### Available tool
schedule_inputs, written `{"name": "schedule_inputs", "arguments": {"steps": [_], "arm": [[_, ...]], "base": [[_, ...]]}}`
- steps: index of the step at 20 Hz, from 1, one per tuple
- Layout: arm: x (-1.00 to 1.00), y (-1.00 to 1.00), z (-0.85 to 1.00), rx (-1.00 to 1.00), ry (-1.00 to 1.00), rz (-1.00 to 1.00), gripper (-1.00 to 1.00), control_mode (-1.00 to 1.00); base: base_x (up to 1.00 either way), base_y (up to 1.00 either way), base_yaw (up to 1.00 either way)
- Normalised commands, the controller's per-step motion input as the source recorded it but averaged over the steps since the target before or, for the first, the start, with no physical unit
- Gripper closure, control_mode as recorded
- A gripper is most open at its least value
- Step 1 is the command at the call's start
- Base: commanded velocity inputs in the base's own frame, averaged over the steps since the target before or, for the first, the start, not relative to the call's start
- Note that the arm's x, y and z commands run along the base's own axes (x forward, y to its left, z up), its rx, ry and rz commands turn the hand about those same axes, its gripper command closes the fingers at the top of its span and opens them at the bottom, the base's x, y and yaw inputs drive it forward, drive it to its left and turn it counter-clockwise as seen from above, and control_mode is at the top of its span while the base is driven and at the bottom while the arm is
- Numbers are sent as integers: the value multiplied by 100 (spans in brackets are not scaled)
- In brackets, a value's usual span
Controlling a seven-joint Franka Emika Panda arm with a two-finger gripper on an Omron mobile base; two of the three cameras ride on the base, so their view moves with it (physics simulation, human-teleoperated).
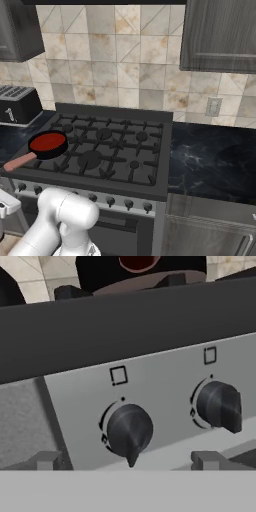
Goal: Wait until the marinara sauce is simmered to a deep red color and then turn off the stove.
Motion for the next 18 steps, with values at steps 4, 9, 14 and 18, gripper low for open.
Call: {"name": "schedule_inputs", "arguments": {"steps": [4,9,14,18], "arm": [[13,0,0,0,0,0,-100,-100],[21,0,0,0,0,0,-100,-100],[22,0,0,0,0,1,-100,-100],[13,0,-2,0,0,5,-100,-100]], "base": [[0,0,0],[0,0,0],[0,0,0],[0,0,0]]}}
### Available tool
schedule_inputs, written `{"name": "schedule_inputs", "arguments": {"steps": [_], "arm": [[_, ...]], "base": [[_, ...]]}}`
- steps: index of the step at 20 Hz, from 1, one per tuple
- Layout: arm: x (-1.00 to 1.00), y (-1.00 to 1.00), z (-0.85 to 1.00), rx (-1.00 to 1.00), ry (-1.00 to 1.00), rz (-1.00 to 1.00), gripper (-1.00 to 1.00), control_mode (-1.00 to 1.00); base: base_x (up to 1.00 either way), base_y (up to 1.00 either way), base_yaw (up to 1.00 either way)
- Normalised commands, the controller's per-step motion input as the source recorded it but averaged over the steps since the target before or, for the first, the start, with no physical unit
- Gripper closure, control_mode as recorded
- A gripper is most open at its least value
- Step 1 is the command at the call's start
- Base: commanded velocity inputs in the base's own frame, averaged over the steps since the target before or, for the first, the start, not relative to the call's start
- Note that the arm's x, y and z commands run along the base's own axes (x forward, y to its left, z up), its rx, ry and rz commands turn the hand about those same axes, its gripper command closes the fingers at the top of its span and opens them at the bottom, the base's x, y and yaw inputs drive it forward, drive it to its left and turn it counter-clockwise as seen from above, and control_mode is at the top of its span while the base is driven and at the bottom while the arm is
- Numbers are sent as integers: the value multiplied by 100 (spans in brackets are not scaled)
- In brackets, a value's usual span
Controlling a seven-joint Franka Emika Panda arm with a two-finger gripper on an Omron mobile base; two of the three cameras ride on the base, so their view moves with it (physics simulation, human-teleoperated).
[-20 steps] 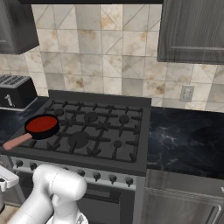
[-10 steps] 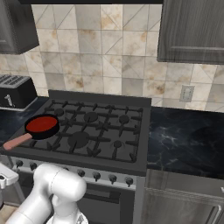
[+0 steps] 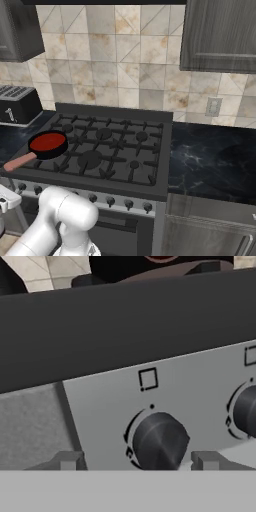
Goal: Wait until the marinara sauce is simmered to a deep red color and then turn off the stove.
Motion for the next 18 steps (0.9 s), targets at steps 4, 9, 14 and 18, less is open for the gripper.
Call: {"name": "schedule_inputs", "arguments": {"steps": [4,9,14,18], "arm": [[8,-3,-12,0,0,7,-100,-100],[1,-25,-13,0,0,9,-100,-100],[0,-5,0,0,0,2,-100,-100],[0,0,0,0,0,0,-100,-100]], "base": [[0,0,0],[0,0,0],[0,0,0],[0,0,0]]}}
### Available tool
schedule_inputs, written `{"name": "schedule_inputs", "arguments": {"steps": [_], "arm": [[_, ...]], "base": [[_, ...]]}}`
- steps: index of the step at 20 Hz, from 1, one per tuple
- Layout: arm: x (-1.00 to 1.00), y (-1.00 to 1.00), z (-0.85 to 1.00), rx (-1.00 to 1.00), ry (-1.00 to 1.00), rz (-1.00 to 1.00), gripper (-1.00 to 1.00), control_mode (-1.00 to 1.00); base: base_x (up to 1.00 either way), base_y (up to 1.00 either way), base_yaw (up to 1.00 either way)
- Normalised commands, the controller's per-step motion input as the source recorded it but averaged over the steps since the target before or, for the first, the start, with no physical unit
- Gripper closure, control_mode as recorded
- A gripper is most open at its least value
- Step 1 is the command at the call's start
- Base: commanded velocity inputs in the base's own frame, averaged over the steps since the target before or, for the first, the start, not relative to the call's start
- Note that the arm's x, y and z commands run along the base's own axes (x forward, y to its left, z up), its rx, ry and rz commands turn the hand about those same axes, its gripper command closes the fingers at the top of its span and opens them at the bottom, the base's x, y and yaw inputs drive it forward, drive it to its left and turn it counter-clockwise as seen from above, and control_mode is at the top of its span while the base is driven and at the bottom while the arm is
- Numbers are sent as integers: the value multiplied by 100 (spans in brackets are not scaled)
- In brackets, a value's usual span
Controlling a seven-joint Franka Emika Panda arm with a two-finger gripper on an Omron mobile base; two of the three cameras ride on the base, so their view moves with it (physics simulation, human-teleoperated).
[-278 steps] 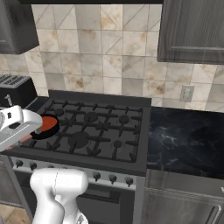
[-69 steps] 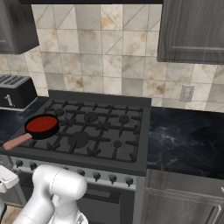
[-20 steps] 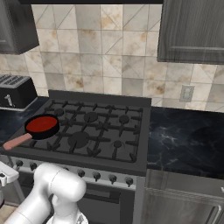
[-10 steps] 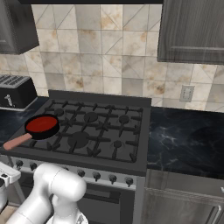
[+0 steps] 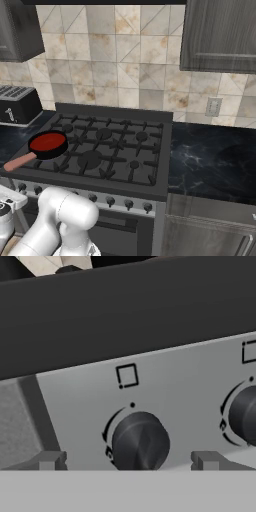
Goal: Wait until the marinara sauce is simmered to a deep red color and then turn off the stove.
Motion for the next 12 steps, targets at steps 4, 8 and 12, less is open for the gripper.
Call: {"name": "schedule_inputs", "arguments": {"steps": [4,8,12], "arm": [[0,0,0,0,0,0,-100,-100],[0,-1,0,0,0,0,-100,-100],[0,-3,0,1,0,0,-100,-100]], "base": [[0,0,0],[0,0,0],[0,0,0]]}}
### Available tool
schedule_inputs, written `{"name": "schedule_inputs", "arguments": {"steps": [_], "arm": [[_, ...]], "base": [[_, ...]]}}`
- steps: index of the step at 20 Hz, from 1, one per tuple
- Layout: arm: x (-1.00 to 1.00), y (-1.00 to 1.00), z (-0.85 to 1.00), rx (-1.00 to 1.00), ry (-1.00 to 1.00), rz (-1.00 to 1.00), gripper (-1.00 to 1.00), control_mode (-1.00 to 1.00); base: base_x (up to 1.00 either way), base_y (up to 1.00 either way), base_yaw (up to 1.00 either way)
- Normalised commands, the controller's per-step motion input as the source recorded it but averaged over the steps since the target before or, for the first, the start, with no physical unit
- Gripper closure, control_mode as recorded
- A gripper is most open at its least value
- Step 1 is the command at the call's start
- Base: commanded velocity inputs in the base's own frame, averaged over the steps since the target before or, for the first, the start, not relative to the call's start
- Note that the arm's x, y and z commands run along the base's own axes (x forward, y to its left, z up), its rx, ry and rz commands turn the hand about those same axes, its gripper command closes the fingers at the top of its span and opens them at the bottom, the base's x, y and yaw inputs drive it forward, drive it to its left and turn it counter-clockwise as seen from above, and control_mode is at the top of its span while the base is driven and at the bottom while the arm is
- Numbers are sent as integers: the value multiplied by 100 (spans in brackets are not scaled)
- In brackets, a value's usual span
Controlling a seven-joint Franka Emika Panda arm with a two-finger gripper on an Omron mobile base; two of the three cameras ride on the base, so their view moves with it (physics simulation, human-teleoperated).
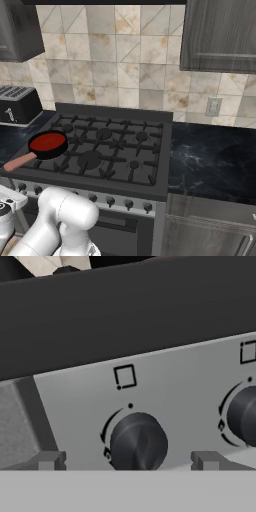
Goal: Wait until the marinara sauce is simmered to a deep red color and then turn off the stove.
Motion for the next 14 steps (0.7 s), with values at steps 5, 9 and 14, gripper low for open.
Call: {"name": "schedule_inputs", "arguments": {"steps": [5,9,14], "arm": [[0,-27,0,4,-5,0,-100,-100],[0,-12,0,2,-2,1,-100,-100],[0,0,0,0,0,0,-100,-100]], "base": [[0,0,0],[0,0,0],[0,0,0]]}}
